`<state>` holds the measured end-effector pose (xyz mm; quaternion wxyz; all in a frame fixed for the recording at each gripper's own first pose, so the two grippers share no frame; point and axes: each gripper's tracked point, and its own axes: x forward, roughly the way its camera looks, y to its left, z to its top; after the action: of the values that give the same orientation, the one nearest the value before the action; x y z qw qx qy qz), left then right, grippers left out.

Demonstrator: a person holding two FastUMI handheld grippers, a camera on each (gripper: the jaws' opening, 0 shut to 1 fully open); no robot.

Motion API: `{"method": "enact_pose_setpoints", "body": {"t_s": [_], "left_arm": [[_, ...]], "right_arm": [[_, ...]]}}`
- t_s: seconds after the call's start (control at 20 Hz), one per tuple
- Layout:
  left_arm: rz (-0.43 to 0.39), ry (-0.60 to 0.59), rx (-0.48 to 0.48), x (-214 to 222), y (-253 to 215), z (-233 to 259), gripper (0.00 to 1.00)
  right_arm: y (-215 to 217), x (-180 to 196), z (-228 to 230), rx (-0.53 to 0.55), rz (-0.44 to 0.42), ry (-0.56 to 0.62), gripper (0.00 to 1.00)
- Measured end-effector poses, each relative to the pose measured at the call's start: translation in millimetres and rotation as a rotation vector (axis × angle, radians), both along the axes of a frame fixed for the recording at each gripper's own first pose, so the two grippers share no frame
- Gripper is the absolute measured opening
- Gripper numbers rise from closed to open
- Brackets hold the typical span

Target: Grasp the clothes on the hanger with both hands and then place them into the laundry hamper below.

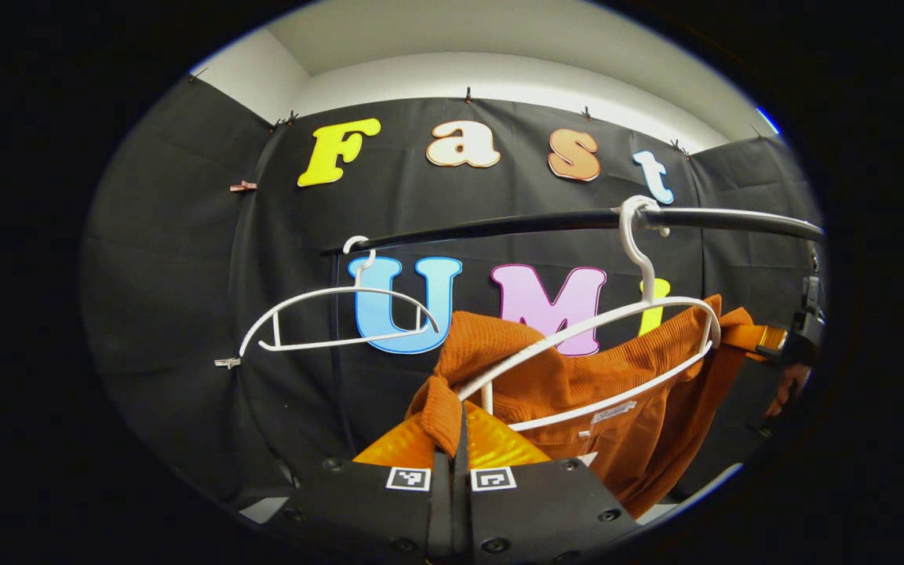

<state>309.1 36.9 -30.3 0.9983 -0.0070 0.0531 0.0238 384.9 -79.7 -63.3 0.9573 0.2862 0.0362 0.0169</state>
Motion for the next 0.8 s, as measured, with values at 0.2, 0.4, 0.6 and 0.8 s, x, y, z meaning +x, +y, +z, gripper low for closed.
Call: {"method": "enact_pose_setpoints", "body": {"t_s": [0.2, 0.4, 0.6, 0.8], "left_arm": [[-0.016, 0.031, -0.005, 0.3, 0.0, -10.8, 0.04], [0.022, 0.067, -0.017, -2.7, 14.4, -31.7, 0.04], [0.088, 0.123, -0.015, -12.0, 52.7, -65.9, 0.05], [0.101, 0.170, 0.003, -28.6, 66.5, -99.5, 0.05]], "right_arm": [[-5.8, -1.4, -41.5, 0.047, -0.019, 0.078, 0.05], [37.8, -24.6, -73.6, 0.068, 0.090, 0.135, 0.04], [88.4, -53.2, -89.8, 0.105, 0.216, 0.176, 0.04], [128.6, -81.6, -95.5, 0.093, 0.313, 0.197, 0.04]]}}
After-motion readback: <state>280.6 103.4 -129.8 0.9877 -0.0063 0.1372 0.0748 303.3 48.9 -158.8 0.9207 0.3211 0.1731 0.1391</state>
